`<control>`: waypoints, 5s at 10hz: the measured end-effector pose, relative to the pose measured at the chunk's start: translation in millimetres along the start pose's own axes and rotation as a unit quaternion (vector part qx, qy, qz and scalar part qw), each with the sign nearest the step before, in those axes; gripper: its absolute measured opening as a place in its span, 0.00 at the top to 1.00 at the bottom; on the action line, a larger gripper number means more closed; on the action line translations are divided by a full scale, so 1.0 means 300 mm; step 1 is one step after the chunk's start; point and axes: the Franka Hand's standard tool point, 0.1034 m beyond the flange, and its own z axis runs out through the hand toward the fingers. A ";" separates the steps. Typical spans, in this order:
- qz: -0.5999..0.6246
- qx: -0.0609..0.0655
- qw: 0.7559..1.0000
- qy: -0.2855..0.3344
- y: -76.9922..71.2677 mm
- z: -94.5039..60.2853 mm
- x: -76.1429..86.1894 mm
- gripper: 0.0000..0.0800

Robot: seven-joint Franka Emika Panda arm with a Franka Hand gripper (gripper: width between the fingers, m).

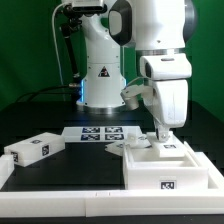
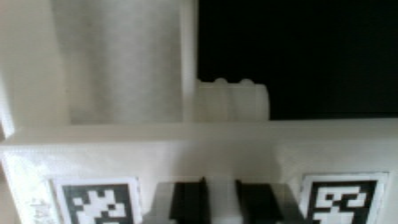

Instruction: Assemble cabinet

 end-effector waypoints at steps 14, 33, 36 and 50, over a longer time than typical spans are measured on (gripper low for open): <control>0.108 0.048 0.993 -0.025 0.034 0.005 0.058 0.91; 0.092 0.044 0.994 -0.026 0.177 -0.027 0.045 0.26; 0.134 0.045 0.989 -0.037 0.100 -0.070 0.081 0.02; 0.173 -0.015 0.985 -0.004 -0.296 -0.058 0.069 0.00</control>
Offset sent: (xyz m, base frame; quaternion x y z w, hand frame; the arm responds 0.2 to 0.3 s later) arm 0.0428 -0.0040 -0.0004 -0.0038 0.0198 -0.0069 0.9998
